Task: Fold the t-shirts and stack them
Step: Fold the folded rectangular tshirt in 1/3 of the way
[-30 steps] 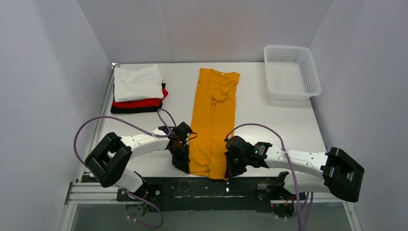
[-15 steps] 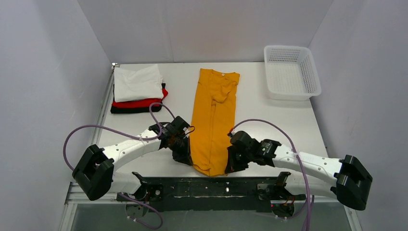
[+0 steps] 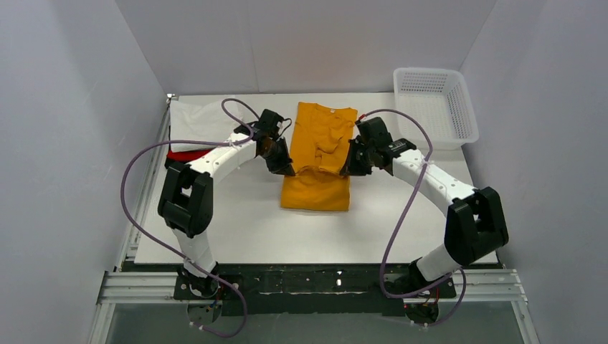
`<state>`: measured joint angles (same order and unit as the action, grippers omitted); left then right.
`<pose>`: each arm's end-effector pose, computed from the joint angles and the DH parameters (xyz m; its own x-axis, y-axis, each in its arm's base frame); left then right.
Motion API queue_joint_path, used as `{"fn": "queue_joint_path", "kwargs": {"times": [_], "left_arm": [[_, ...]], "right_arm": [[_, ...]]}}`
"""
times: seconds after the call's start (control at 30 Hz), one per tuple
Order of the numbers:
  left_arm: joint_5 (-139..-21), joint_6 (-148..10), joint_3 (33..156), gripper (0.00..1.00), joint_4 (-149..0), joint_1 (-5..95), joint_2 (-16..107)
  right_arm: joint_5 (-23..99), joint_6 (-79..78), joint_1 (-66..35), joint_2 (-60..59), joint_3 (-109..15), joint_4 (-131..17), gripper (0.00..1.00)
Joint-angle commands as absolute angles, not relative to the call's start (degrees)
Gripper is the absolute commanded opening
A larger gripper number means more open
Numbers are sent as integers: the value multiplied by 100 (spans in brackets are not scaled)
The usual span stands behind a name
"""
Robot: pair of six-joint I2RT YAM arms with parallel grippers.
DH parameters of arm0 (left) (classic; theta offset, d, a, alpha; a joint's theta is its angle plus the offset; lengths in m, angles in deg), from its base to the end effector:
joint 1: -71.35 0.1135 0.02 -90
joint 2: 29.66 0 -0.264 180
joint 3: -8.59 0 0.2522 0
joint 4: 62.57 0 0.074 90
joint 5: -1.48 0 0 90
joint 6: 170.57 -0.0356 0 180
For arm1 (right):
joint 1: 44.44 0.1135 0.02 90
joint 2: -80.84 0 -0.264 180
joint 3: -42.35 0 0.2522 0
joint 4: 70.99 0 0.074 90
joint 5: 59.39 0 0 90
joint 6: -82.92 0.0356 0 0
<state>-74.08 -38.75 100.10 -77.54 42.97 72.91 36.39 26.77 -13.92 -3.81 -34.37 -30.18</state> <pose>0.3675 -0.2086 0.2752 -0.7261 -0.3417 -0.5967 0.2325 0.6947 -0.6807 0.2715 0.1642 0.2593 -0.8511 0.1416 -0.5055 -0.1064 0.8964 0.4302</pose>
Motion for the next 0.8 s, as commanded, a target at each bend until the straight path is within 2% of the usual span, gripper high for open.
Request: {"fn": "queue_joint_path", "kwargs": {"times": [0.0,0.17,0.47,0.5,0.53,0.57,0.6,0.67,0.77], "left_arm": [[-7725,-4370,10912,0,-8480,4560,7815],[-7693,-4839,12368,0,-8878,4694,9193],[-7741,-4946,12654,7,-8749,4700,9634],[-7786,-4961,12729,11,-8810,4708,9677],[-7819,-4971,12845,22,-8869,4709,9706],[-7837,-4995,12904,37,-8914,4709,9712],[-7852,-5038,12969,63,-8961,4709,9696],[-7925,-5153,13087,95,-9035,4707,9600],[-8167,-5331,13218,98,-9286,4716,9299]], "right_arm": [[3856,2215,-1913,-1080,-4350,-3131,1],[4027,2084,-2287,-2237,-5003,-3267,1],[3567,2228,-2379,-2548,-5031,-3550,1],[3601,2155,-2394,-2656,-5117,-3524,3],[3713,2079,-2446,-2815,-5274,-3434,22],[3781,2052,-2481,-2931,-5447,-3272,33],[3827,2026,-2497,-3026,-5612,-3075,42],[3885,1950,-2501,-3048,-5817,-2952,58],[3881,1930,-2499,-2724,-5726,-2988,76]]}}
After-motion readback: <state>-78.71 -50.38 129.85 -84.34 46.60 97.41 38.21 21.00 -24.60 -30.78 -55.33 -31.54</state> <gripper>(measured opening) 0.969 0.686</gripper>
